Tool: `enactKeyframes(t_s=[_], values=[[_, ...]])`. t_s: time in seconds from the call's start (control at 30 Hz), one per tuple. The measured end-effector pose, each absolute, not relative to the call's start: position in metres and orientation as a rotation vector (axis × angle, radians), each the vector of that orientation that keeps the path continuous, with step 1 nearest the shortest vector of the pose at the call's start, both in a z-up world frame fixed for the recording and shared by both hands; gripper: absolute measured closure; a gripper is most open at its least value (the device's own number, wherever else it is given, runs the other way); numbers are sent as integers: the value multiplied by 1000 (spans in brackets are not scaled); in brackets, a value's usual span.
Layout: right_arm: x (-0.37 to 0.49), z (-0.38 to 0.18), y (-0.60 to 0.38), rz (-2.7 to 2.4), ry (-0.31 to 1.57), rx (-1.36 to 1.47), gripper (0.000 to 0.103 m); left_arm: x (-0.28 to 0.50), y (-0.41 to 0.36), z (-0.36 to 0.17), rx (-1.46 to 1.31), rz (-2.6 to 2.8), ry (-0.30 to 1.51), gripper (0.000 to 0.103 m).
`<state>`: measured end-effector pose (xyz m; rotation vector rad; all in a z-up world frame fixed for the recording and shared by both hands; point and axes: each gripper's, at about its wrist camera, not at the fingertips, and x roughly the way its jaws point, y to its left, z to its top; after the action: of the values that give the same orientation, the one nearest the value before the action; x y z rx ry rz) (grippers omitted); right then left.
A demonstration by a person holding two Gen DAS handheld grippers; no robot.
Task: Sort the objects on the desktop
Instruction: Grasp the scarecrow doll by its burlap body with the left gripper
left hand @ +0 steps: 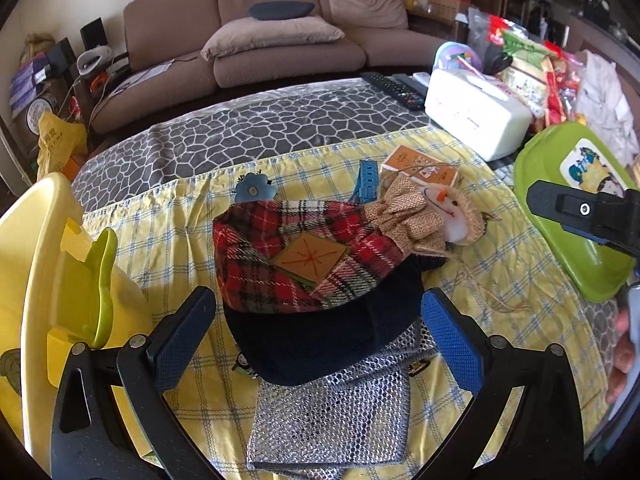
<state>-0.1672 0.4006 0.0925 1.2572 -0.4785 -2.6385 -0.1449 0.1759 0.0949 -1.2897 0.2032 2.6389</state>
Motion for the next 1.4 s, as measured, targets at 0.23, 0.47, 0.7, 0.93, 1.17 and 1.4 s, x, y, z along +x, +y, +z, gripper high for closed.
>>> enactKeyframes(t_s=[0.23,0.47,0.7,0.93,1.17,1.4], values=[[-171,82,393,-2506,-678,1261,2,-133,186,90,-1245,2652,292,0],[-175,73,400,-2472,-840,1259,11,-131,208,83,-1216,2614,404,9],[-191,56,410,-2526,-858,1300,19,-155,224,80,-1180,2576,494,13],[-204,39,407,-2446,-966,1327,21,-186,242,64,-1245,2425,480,36],[-199,45,409,-2446,-979,1316,21,-198,228,60,-1277,2361,298,73],[-195,50,412,-2415,-1019,1293,21,-190,202,84,-1235,2372,80,79]])
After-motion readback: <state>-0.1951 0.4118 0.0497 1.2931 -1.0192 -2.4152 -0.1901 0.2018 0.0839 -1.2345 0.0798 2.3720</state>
